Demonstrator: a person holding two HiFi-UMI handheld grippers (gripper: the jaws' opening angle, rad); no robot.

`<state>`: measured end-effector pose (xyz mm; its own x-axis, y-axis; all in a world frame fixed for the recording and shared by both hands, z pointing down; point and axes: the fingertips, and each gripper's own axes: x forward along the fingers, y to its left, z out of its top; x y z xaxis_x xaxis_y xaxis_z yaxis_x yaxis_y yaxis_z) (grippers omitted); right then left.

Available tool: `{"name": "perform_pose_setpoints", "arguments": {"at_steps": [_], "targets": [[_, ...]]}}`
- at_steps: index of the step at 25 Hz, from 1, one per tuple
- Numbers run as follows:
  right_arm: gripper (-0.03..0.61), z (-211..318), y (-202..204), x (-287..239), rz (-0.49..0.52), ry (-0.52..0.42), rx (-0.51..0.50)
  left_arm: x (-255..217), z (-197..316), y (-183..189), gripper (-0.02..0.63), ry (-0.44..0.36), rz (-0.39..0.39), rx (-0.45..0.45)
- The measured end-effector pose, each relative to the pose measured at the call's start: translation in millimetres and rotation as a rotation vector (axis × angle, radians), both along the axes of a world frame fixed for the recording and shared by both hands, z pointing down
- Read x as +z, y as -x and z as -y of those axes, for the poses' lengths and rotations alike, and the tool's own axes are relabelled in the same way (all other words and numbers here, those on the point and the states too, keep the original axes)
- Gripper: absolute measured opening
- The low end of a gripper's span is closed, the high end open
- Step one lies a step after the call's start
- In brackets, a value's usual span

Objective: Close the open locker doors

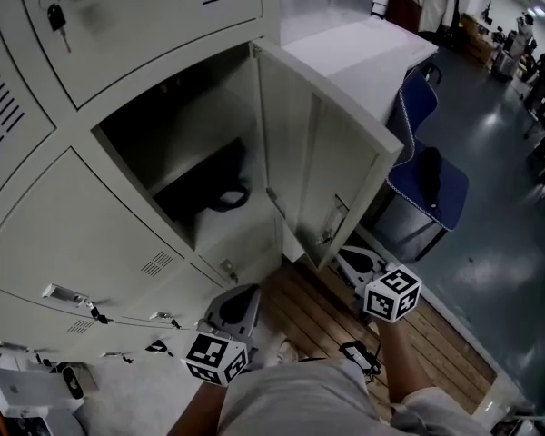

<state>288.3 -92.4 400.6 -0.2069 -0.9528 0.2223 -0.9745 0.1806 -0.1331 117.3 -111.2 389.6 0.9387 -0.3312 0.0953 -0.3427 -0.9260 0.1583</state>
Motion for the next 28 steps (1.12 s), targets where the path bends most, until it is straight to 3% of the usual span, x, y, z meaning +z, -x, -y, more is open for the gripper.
{"name": "perform_pose_setpoints", "arguments": {"at_steps": [10, 18, 28], "targets": [[0.028, 5.0, 38.0, 10.5, -0.009, 0.024, -0.119, 10.1, -21.6, 17.3, 0.015, 0.011, 0.037, -0.03], [0.028, 16.0, 70.8, 15.5, 0.001, 0.032, -0.176, 10.9, -3.9, 48.7, 0.015, 0.009, 0.04, -0.101], [0.028, 39.7, 114.1, 18.2, 0.002, 0.045, -0.254, 10.6, 21.1, 58.9, 0.015, 0.008, 0.035, -0.098]]}}
